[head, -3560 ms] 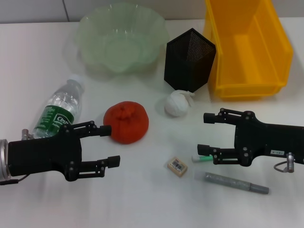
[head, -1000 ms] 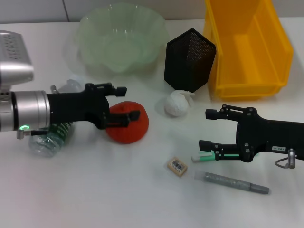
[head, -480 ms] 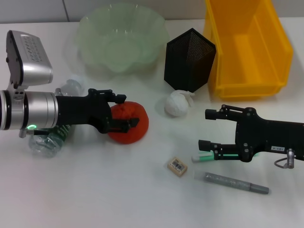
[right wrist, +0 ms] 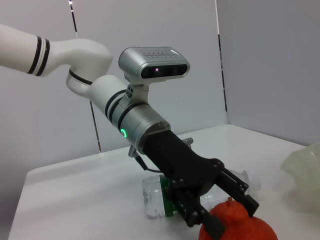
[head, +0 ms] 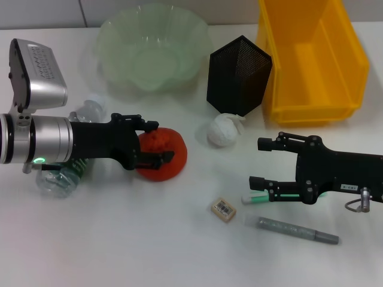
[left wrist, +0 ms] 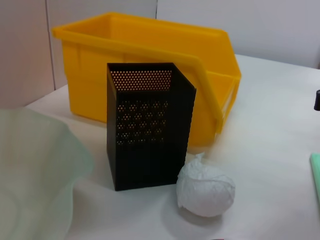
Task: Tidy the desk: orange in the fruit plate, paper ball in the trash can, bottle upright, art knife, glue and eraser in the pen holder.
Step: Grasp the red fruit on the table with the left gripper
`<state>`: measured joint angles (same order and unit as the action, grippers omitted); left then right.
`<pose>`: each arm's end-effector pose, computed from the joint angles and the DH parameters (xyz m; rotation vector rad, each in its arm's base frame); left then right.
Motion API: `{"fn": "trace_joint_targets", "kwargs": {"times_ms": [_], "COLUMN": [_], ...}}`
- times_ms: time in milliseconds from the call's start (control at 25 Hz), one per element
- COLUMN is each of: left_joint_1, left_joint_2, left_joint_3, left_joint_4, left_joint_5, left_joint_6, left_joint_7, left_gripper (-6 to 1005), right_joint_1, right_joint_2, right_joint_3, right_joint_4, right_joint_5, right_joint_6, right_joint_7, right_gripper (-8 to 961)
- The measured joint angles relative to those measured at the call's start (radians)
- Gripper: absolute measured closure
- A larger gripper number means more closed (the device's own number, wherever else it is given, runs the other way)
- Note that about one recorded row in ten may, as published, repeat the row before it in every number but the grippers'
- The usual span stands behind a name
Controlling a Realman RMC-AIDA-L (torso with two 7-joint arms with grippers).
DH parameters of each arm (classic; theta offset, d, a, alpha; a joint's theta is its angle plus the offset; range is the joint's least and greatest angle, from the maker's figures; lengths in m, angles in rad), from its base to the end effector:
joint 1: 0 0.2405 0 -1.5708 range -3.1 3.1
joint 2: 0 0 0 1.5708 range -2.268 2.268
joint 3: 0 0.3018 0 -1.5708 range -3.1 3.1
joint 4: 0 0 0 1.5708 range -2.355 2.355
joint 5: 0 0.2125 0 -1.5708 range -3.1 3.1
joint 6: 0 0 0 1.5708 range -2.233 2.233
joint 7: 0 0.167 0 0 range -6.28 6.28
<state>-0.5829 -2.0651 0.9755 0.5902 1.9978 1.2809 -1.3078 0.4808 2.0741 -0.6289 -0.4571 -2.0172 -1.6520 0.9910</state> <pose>-0.2941 0.3808 -0.0846 -2.8161 -0.4371 -0.3269 0.3055 0.3118 -0.0673 -2.7783 0.3595 0.8227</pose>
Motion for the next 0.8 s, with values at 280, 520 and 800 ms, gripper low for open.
{"fn": "trace_joint_targets", "kwargs": {"times_ms": [280,520,800], "left_joint_1": [-0.001,-0.002,-0.003], "left_joint_2": [-0.001,-0.003,-0.003], "left_joint_3": [0.0,0.003,0.005], "left_joint_4": [0.004,0.004,0.006], "left_joint_5": [0.005,0.005,0.004], "left_joint_6": [-0.003,-0.016,-0.021], "left_joint_7": [0.005,0.017,0.023], "left_gripper": [384,394,452], "right_joint_1": [0.004,0.006,0.005], "right_joint_2": [0.0,0.0,-0.002], "right_joint_3": [0.002,0.002,0.002], "right_joint_4": [0.003,0.003,0.001], "right_joint_5": [0.0,0.001,0.003], "right_joint_6": [0.009,0.012,0.012], "right_joint_7": [0.0,0.001,0.012], "right_gripper": [146,146,146]}}
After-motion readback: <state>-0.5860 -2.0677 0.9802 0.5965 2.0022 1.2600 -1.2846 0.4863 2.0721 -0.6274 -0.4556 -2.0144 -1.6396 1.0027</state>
